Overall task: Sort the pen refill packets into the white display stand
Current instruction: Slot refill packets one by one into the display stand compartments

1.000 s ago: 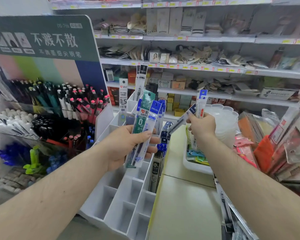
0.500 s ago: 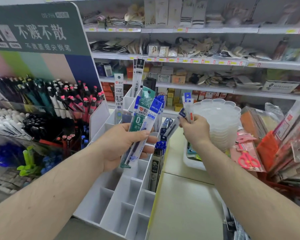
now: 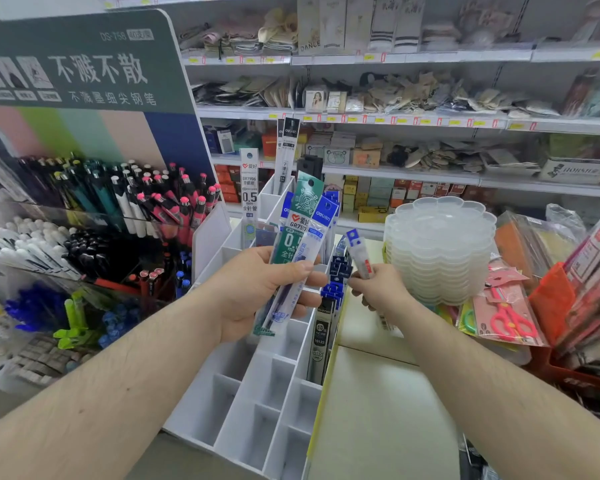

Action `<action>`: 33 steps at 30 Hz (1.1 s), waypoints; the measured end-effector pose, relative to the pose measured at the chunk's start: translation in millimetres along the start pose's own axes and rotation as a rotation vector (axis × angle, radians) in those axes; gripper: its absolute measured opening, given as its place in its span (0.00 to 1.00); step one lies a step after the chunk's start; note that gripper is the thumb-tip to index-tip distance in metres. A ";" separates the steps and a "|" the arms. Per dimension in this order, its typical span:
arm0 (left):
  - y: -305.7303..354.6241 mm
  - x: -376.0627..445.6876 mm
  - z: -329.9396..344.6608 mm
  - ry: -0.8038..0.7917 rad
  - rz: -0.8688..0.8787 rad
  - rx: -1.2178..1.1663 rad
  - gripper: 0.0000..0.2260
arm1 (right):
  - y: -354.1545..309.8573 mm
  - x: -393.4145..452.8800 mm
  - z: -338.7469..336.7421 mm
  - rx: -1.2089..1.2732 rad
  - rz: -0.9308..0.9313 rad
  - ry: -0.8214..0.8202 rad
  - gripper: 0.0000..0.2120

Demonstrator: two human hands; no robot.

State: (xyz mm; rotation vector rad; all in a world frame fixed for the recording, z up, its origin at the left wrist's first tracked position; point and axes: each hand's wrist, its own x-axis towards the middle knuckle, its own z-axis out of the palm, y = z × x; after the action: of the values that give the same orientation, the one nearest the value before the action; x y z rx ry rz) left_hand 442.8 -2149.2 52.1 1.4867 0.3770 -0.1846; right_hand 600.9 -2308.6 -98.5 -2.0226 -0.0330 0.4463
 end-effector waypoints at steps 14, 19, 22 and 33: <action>-3.8 0.6 -1.8 -0.044 -0.006 0.026 0.07 | -104.9 -129.4 -9.2 0.536 -0.340 -0.167 0.04; -2.2 1.0 -2.0 -0.025 -0.016 -0.062 0.06 | -107.0 -115.2 -40.8 0.690 -0.210 0.045 0.08; -1.9 2.4 -3.3 -0.005 -0.011 -0.074 0.06 | -102.5 -102.8 -67.8 0.804 -0.196 0.261 0.08; -2.2 1.8 -2.2 0.022 -0.015 0.061 0.07 | -53.0 -90.3 -62.4 0.350 -0.265 0.373 0.09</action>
State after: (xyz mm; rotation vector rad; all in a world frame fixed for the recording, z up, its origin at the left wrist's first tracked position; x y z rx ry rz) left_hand 443.4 -2147.0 49.3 1.5477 0.4036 -0.1936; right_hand 545.9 -2355.4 -0.3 -1.6959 0.0063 -0.0927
